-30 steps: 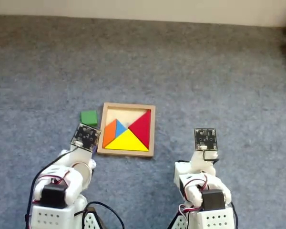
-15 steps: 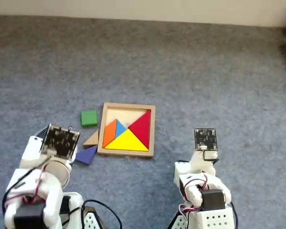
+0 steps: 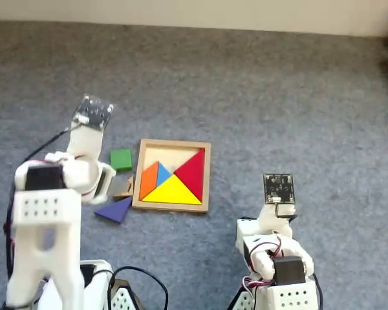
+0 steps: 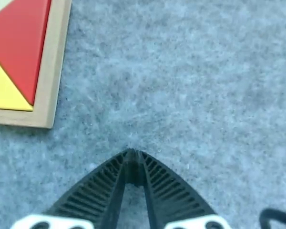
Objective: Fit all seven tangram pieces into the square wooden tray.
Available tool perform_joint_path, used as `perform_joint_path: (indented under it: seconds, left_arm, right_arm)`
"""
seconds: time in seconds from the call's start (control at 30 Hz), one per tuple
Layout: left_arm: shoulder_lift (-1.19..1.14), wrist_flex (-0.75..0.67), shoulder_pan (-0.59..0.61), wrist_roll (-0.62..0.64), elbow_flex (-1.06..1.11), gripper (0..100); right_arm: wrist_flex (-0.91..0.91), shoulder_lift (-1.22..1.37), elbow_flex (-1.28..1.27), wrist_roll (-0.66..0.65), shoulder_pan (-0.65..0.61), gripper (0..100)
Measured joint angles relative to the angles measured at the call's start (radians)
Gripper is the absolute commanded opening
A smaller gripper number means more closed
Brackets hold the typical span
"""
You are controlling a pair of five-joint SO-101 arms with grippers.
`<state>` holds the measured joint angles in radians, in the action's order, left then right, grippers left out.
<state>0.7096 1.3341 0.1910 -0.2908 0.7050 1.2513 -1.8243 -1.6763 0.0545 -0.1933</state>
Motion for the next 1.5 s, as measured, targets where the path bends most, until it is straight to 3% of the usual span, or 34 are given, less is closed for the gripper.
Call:
perform_joint_path:
  seconds: [0.5, 0.9, 1.1, 1.5]
  left_arm:
    - [-0.448, -0.373, 0.000, 0.071, -0.026, 31]
    - [-0.783, -0.388, 0.048, 0.124, -0.276, 31]
    - [-0.867, -0.321, 0.048, 0.127, -0.384, 31]
    - [-1.046, -0.310, -0.003, 0.127, -0.463, 31]
  right_arm:
    - [0.000, 0.000, 0.000, 0.000, 0.000, 1.2]
    - [0.000, 0.000, 0.000, 0.000, 0.000, 1.2]
    - [0.000, 0.000, 0.000, 0.000, 0.000, 1.2]
    - [0.000, 0.000, 0.000, 0.000, 0.000, 1.2]
